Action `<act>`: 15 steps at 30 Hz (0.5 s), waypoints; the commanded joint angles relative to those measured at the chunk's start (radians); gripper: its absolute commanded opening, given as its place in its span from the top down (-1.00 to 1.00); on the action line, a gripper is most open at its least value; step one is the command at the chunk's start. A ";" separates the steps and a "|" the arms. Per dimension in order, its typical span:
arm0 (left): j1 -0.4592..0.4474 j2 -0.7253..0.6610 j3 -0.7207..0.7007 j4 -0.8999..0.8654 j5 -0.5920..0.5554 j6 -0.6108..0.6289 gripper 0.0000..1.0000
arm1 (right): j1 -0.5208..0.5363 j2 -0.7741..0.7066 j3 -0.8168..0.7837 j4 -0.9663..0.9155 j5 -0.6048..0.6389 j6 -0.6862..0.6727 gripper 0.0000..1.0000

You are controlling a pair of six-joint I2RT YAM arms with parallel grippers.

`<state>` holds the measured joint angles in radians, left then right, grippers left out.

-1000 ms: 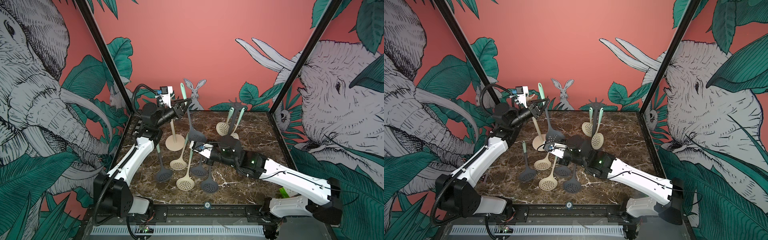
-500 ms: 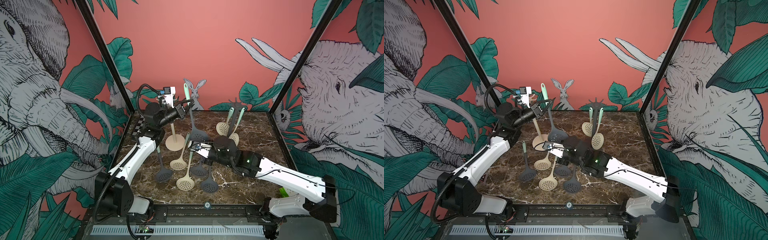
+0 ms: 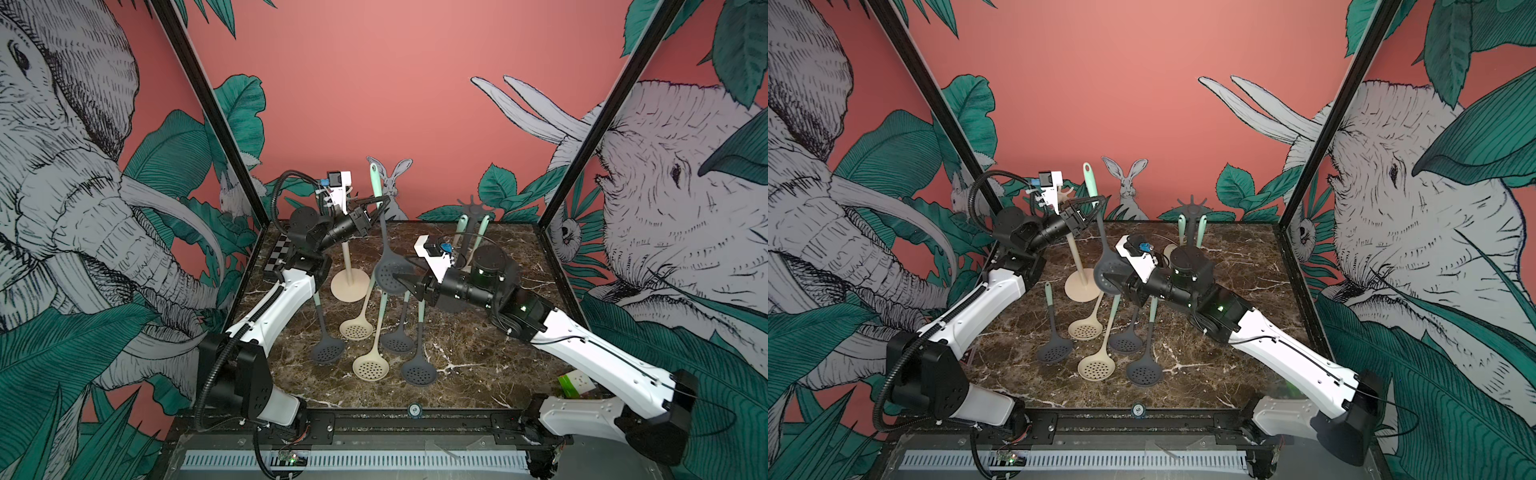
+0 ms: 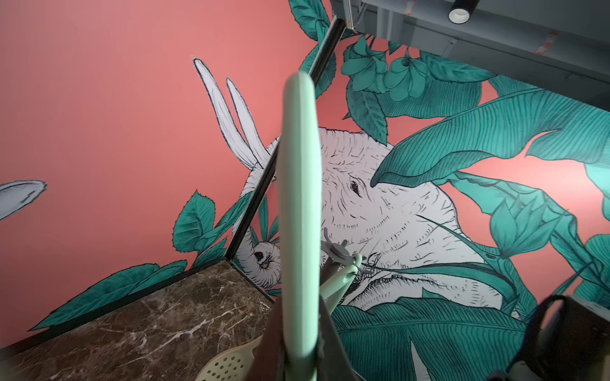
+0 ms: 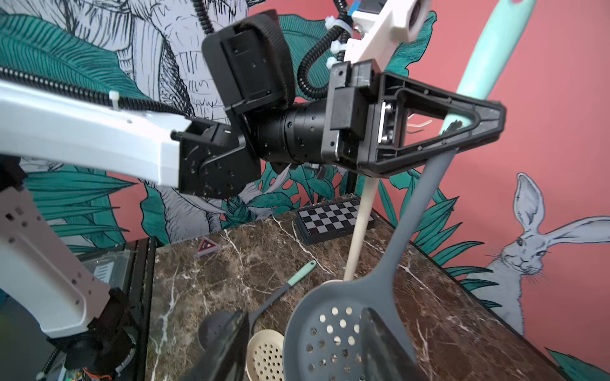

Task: Hang the skimmer on the kitchen utensil rack
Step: Pick up the skimmer from the center of the board.

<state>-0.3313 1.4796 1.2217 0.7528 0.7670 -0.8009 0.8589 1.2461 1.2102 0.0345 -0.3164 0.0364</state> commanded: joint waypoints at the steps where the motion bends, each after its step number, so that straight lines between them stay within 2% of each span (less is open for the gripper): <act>1: -0.006 -0.004 -0.011 0.192 0.074 -0.097 1.00 | -0.029 0.055 0.033 0.140 -0.043 0.147 -0.01; 5: -0.019 -0.007 -0.010 0.201 0.101 -0.099 1.00 | -0.053 0.102 0.045 0.203 -0.024 0.214 0.05; 13: -0.038 -0.012 -0.011 0.197 0.110 -0.098 1.00 | -0.066 0.152 0.077 0.253 -0.016 0.242 0.15; 15: -0.042 -0.010 -0.011 0.197 0.112 -0.099 1.00 | -0.070 0.167 0.089 0.262 -0.022 0.246 0.23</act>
<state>-0.3641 1.4937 1.2144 0.8936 0.8574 -0.8749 0.7956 1.4025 1.2617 0.2070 -0.3302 0.2596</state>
